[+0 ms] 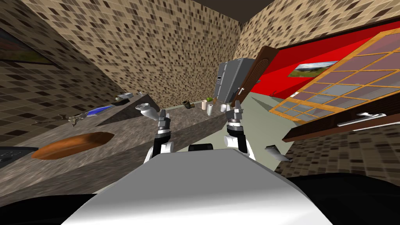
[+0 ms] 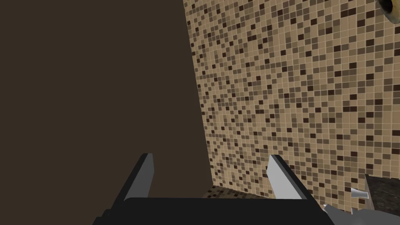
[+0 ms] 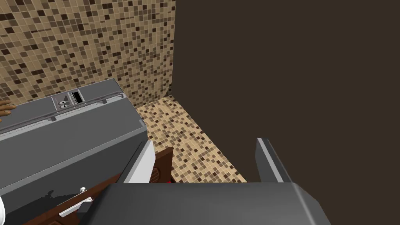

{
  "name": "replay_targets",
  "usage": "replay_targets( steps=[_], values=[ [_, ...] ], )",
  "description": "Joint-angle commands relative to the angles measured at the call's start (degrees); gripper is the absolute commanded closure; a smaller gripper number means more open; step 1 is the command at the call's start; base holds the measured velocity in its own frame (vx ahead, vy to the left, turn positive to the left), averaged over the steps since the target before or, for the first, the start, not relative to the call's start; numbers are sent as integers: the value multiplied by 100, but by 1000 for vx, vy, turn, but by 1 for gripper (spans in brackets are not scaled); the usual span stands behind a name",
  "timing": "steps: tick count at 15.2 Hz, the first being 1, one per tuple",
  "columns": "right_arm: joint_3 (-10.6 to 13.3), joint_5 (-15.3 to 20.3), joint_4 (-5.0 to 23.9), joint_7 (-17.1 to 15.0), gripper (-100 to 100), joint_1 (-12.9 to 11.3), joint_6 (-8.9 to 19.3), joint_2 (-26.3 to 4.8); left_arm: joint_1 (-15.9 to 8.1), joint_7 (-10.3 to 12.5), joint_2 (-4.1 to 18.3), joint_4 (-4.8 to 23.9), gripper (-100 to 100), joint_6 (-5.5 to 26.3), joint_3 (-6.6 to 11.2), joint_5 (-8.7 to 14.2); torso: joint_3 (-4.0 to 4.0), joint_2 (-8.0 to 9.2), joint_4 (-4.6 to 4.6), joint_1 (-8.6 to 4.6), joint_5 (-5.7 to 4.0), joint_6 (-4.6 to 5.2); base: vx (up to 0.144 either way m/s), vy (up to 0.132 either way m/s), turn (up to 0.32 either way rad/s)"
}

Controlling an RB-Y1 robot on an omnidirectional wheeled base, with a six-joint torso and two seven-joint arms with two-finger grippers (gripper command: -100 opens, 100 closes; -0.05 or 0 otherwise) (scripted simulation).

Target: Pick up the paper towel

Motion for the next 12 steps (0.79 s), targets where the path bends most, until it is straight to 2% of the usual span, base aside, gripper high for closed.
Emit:
replay_targets(
  steps=[1, 6, 10, 11, 12],
  values=[
    [-8, 33, 43, 45, -100, -18, 4, -186, 0, 0, 0, 0, 0, 0, 0, 0, 0, 0, 0, 0, 0, 0, 0, 0, 0],
    [-70, 289, 368, 394, -100, -159, 29, -717, 0, 0, 0, 0, 0, 0, 0, 0, -3, -5, -1, -1, 0, -1, 11, 5, 35],
    [-151, 622, 772, 847, -100, -339, 59, -888, 0, 0, 0, 0, 0, 0, 0, 0, -7, -12, -3, 2, 0, -2, 22, 9, 54],
    [-151, 622, 772, 847, -100, -339, 59, -888, 0, 0, 0, 0, 0, 0, 0, 0, -7, -12, -3, 2, 0, -1, 20, 8, 36],
    [-175, 719, 886, 978, -100, -390, 67, -910, 0, 0, 0, 0, 0, 0, 0, 0, -7, -11, -3, 2, 0, -1, 17, 9, 37]
  ],
)
